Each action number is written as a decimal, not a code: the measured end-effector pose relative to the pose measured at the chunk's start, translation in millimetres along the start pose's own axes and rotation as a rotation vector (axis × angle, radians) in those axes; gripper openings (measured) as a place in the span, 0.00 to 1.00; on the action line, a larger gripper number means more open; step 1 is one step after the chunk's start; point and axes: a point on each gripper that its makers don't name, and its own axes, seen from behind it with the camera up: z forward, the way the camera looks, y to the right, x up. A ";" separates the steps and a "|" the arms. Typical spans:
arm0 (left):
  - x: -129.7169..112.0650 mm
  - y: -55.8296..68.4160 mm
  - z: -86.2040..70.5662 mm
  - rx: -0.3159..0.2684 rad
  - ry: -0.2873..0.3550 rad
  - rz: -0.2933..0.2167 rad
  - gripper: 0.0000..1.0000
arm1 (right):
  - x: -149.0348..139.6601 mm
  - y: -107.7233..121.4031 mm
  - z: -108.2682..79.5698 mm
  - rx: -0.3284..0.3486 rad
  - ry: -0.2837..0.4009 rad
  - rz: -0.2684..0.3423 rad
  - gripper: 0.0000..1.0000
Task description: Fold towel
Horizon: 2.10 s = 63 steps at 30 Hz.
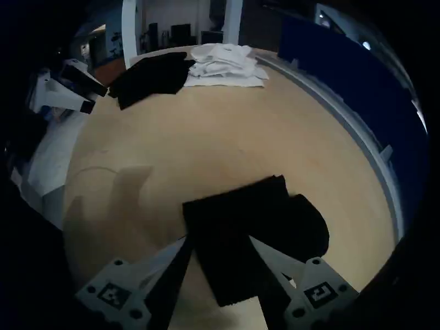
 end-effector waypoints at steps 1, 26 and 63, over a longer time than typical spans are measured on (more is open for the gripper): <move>0.3 0.7 -0.1 -0.001 0.000 0.000 0.93 | -2.9 0.7 -2.2 -0.005 -0.001 0.012 0.67; 3.3 20.1 9.4 -0.023 -0.005 0.026 0.93 | -85.5 6.4 -32.5 -0.077 -0.086 0.168 0.67; 7.1 25.2 16.1 -0.026 -0.008 0.029 0.93 | -88.8 9.8 -23.5 -0.083 -0.076 0.244 0.05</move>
